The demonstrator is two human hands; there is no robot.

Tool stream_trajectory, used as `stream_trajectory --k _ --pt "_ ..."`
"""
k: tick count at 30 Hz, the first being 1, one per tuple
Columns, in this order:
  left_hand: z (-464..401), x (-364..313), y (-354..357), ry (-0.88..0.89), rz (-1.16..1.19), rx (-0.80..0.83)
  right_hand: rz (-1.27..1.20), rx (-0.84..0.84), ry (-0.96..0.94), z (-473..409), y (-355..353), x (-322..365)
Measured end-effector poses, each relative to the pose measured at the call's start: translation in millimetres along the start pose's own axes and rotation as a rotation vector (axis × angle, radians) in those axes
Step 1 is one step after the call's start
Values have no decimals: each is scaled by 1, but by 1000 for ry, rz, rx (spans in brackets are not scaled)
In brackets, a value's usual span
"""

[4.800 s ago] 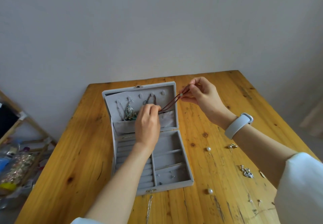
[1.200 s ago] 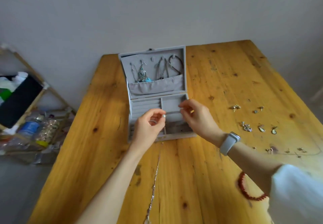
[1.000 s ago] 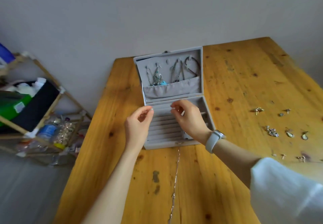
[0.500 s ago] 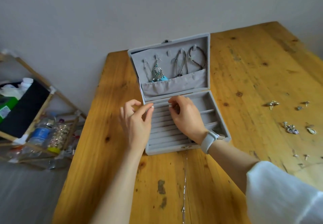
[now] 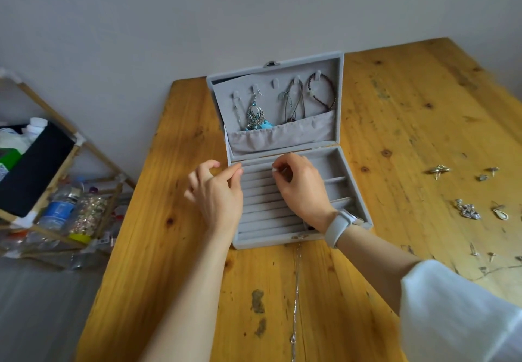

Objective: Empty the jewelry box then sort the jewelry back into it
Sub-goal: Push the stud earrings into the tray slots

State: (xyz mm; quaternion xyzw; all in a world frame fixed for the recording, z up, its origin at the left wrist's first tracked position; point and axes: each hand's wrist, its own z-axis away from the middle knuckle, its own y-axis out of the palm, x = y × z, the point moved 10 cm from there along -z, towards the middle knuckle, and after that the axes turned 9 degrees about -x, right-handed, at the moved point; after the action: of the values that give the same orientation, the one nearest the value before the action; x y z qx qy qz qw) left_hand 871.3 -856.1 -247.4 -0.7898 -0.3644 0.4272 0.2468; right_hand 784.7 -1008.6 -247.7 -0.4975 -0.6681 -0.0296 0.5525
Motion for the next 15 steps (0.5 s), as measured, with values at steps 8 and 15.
stream_trajectory --k 8,15 --pt "-1 -2 -2 -1 -33 -27 32 21 4 0 2 0" --pt "5 -19 -10 232 -82 -19 209 77 -83 -8 18 8"
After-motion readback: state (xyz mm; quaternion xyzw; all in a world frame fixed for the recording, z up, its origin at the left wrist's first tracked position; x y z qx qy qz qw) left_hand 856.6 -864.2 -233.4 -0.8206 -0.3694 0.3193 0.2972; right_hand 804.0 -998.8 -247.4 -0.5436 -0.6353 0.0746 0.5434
